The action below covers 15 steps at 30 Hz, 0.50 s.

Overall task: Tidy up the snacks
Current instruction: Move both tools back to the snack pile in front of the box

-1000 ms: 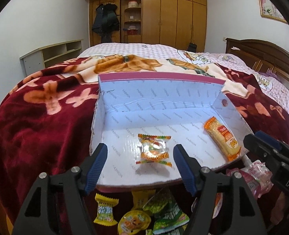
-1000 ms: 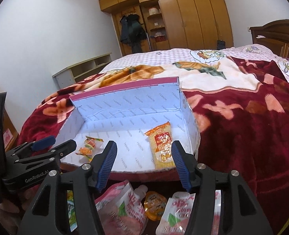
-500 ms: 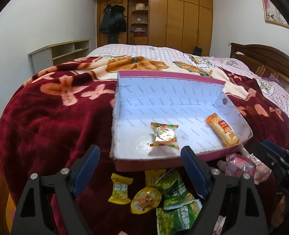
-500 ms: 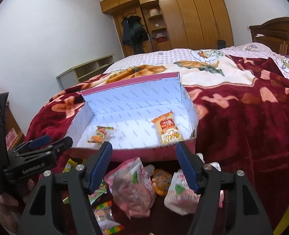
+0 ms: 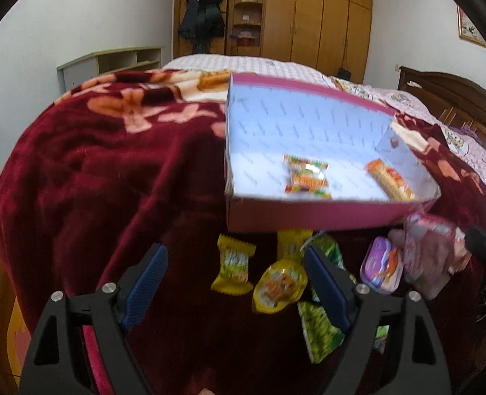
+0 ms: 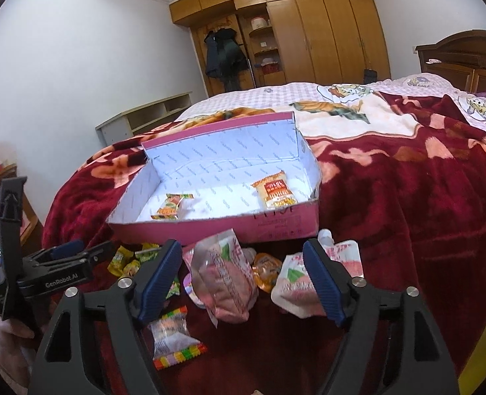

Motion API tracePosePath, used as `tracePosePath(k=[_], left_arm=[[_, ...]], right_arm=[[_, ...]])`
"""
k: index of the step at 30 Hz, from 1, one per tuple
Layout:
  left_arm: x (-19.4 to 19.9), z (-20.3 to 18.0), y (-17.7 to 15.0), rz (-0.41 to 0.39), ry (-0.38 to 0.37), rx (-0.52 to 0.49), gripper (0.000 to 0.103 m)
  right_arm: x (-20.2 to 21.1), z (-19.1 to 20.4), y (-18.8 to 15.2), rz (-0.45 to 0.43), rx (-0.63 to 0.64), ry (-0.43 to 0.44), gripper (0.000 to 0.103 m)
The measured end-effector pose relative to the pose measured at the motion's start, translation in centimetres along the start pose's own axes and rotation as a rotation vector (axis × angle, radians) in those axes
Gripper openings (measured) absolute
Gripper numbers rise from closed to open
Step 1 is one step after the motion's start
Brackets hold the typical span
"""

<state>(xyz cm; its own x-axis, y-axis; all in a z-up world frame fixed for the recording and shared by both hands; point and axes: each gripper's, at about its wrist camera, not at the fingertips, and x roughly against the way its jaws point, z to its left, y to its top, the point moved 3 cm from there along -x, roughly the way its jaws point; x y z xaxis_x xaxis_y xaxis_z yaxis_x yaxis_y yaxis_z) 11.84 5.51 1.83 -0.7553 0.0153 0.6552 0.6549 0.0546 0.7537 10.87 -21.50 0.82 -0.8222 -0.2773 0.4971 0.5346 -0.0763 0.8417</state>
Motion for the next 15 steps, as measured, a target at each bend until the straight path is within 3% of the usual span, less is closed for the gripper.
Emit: tracePosePath(k=[5, 15], left_arm=[[-0.7, -0.1, -1.4, 0.03, -0.014, -0.011, 0.088], [-2.1, 1.7, -1.6, 0.034, 0.046, 0.047, 0.088]], right_arm=[[0.4, 0.0, -0.8, 0.007, 0.009, -0.007, 0.079], [0.9, -0.1, -2.1, 0.011, 0.04, -0.032, 0.079]])
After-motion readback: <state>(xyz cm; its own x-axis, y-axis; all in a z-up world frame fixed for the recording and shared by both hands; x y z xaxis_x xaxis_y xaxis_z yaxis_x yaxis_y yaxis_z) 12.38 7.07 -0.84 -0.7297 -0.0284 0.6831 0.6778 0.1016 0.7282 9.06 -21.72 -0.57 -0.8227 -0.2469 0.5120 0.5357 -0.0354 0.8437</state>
